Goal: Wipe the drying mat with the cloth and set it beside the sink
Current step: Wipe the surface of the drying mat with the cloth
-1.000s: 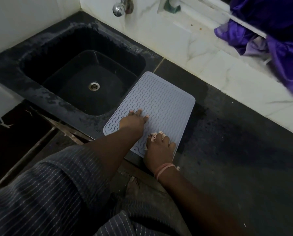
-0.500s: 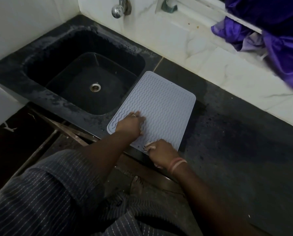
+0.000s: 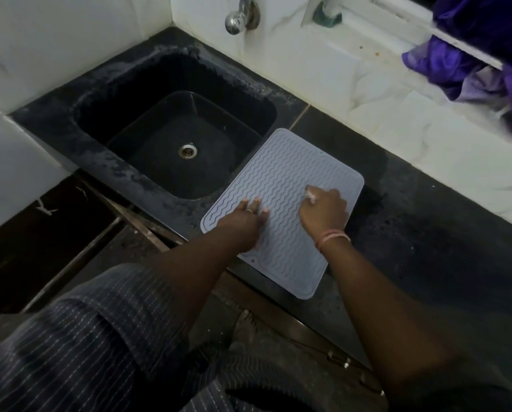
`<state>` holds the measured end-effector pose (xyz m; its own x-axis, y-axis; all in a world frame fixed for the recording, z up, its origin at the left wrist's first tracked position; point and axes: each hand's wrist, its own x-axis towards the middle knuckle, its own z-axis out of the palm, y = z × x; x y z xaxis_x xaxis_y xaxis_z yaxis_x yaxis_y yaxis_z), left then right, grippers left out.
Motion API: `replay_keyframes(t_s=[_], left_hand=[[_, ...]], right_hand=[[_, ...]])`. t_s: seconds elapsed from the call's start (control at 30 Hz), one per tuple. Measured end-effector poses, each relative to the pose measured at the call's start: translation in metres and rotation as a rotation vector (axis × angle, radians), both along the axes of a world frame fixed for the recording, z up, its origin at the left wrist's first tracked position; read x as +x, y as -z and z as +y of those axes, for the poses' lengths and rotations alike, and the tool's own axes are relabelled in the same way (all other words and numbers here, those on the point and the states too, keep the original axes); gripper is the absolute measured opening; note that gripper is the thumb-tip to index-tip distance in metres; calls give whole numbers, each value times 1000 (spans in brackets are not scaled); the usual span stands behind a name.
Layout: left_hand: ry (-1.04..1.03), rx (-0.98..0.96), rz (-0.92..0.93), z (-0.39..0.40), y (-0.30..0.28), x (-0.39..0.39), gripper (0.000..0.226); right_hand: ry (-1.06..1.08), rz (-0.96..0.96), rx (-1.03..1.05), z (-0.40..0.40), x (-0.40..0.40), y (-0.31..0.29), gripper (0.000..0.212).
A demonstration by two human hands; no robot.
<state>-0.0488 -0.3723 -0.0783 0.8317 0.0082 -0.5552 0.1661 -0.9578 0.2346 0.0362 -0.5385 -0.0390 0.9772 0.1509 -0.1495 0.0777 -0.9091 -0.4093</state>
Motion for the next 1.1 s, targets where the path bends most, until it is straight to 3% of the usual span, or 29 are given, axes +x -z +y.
replay_keyframes(t_s=[0.07,0.13,0.63,0.97,1.1], left_hand=[[-9,17,2,-2,1,0,95],[-10,34,4,-3,0,0,95],[-4,80,36,-5,-1,2,92],[30,117,52,-4,0,1,94],[42,113,58,-5,-3,0,99]], right_hand=[[-242,-8,-324,8,-6,21,42],[-325,-23,-443,17,-12,30,49],[-313,69,-470,10,-65,35,58],[-440,24,-526,10,-123,28,70],[-479,-26,-531,9,-138,29,50]])
